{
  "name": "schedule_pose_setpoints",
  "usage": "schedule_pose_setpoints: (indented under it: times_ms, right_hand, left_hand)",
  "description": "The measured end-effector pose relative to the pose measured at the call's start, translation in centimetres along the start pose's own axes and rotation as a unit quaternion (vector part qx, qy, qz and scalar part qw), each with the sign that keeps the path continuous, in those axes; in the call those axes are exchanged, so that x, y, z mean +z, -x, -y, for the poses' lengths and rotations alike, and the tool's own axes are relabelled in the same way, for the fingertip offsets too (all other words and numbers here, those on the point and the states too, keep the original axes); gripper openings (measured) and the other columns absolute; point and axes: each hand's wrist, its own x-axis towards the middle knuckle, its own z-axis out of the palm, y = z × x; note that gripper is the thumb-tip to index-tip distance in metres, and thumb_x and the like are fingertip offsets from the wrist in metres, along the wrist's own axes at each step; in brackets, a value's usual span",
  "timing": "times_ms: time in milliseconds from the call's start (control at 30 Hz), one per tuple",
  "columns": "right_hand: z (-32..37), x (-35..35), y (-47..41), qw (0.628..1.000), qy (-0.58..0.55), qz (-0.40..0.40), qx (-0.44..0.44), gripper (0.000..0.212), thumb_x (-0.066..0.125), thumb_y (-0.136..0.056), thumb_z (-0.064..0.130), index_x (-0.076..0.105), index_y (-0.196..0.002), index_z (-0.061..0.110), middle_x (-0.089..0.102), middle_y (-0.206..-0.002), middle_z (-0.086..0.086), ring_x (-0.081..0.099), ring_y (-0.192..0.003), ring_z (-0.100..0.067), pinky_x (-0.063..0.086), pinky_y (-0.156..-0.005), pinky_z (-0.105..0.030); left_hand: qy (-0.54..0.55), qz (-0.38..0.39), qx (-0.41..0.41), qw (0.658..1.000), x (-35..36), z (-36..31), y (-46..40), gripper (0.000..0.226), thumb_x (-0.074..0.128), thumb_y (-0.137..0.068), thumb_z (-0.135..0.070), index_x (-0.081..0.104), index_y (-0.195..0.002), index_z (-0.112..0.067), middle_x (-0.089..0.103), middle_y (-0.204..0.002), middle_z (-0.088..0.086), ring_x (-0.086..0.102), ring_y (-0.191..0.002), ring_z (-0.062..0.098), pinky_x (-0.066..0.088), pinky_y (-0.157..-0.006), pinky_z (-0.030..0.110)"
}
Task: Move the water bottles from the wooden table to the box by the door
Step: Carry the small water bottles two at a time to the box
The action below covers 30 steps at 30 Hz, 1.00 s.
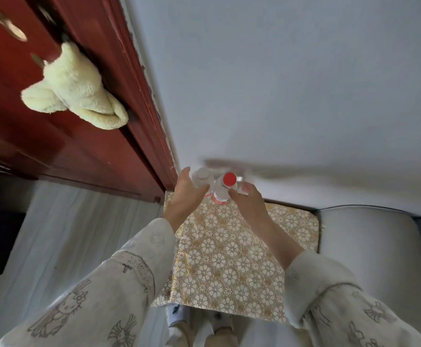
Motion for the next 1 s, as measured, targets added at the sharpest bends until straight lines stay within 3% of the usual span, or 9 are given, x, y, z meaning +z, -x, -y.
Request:
schedule_pose_setpoints:
  times_ms: [133, 233, 300, 367, 467, 567, 733, 867, 1000]
  right_hand:
    - [2.2, -1.7, 5.3, 0.997, 0.019, 0.074, -0.004, 0.040, 0.049, -0.090, 0.028, 0.046, -0.126, 0.011, 0.058, -0.120, -0.004, 0.055, -0.105, -0.021, 0.043, -0.093, -0.037]
    - [5.1, -2.0, 10.1, 0.990, 0.039, 0.119, -0.061, 0.033, 0.047, -0.090, 0.038, 0.054, -0.112, 0.014, 0.065, -0.105, -0.007, 0.063, -0.099, -0.026, 0.051, -0.089, -0.039]
    - [7.1, -1.6, 13.3, 0.978, 0.065, 0.163, -0.116, 0.038, 0.045, -0.090, 0.041, 0.053, -0.116, 0.015, 0.064, -0.107, 0.001, 0.063, -0.098, -0.017, 0.051, -0.082, -0.028]
    - [9.2, -0.3, 16.8, 0.958, 0.087, 0.216, -0.167, 0.035, 0.044, -0.091, 0.039, 0.052, -0.118, 0.018, 0.063, -0.109, 0.007, 0.062, -0.099, -0.009, 0.050, -0.079, -0.020]
    - [12.6, 3.3, 22.2, 0.924, 0.101, 0.291, -0.226, 0.028, 0.045, -0.093, 0.031, 0.055, -0.115, 0.017, 0.066, -0.103, 0.004, 0.064, -0.094, -0.010, 0.051, -0.079, -0.022]
    - [14.9, 8.2, 28.6, 0.880, 0.115, 0.368, -0.276, 0.020, 0.046, -0.093, 0.025, 0.057, -0.108, 0.018, 0.067, -0.095, 0.003, 0.065, -0.089, -0.014, 0.051, -0.083, -0.031]
    - [13.8, 16.3, 41.8, 0.790, 0.141, 0.494, -0.335, 0.014, 0.048, -0.092, 0.025, 0.058, -0.101, 0.023, 0.068, -0.093, 0.002, 0.066, -0.085, -0.013, 0.052, -0.080, -0.030]
    - [9.0, 21.2, 53.9, 0.702, 0.172, 0.592, -0.356, 0.013, 0.049, -0.091, 0.023, 0.060, -0.098, 0.023, 0.069, -0.086, 0.007, 0.066, -0.075, -0.006, 0.052, -0.077, -0.027]
    - [1.6, 24.5, 66.7, 0.616, 0.198, 0.677, -0.350, 0.014, 0.048, -0.092, 0.020, 0.058, -0.101, 0.021, 0.068, -0.087, 0.004, 0.066, -0.078, -0.013, 0.053, -0.074, -0.026]
  left_hand:
    - [0.013, -0.018, 0.009, 1.000, -2.6, 0.0, 6.9, 0.042, 0.053, -0.089, -0.023, 0.046, -0.129, -0.012, 0.057, -0.127, 0.007, 0.058, -0.095, 0.013, 0.049, -0.082, 0.029]
    - [0.096, -0.079, 0.020, 0.992, -5.7, 0.6, 13.6, 0.028, 0.050, -0.091, -0.017, 0.058, -0.117, -0.009, 0.066, -0.110, 0.007, 0.063, -0.099, 0.019, 0.052, -0.087, 0.034]
    - [0.130, -0.134, 0.034, 0.982, -8.3, 1.0, 18.3, 0.024, 0.049, -0.092, -0.016, 0.060, -0.113, -0.010, 0.068, -0.103, 0.003, 0.064, -0.092, 0.016, 0.051, -0.078, 0.027]
    - [0.168, -0.194, 0.046, 0.965, -10.9, 2.0, 23.4, 0.024, 0.048, -0.093, -0.017, 0.060, -0.112, -0.011, 0.069, -0.100, 0.002, 0.065, -0.087, 0.012, 0.051, -0.075, 0.027]
    - [0.211, -0.287, 0.056, 0.933, -15.1, 4.1, 30.9, 0.021, 0.047, -0.093, -0.015, 0.061, -0.108, -0.013, 0.069, -0.096, 0.001, 0.067, -0.086, 0.010, 0.053, -0.076, 0.023]
    - [0.259, -0.386, 0.051, 0.884, -18.2, 7.0, 38.9, 0.016, 0.048, -0.093, -0.014, 0.061, -0.101, -0.016, 0.068, -0.094, 0.005, 0.066, -0.082, 0.015, 0.052, -0.075, 0.027]
    - [0.315, -0.525, 0.029, 0.790, -19.9, 13.8, 53.6, 0.020, 0.046, -0.094, -0.016, 0.061, -0.106, -0.013, 0.068, -0.095, 0.004, 0.063, -0.082, 0.006, 0.050, -0.074, 0.019]
    - [0.359, -0.611, 0.003, 0.706, -17.9, 20.2, 65.9, 0.022, 0.044, -0.094, -0.015, 0.061, -0.108, -0.012, 0.067, -0.100, 0.008, 0.063, -0.091, 0.018, 0.051, -0.082, 0.028]
    - [0.373, -0.687, -0.031, 0.623, -14.0, 26.8, 78.6, 0.024, 0.044, -0.094, -0.015, 0.060, -0.110, -0.007, 0.067, -0.102, 0.011, 0.063, -0.091, 0.020, 0.051, -0.075, 0.022]
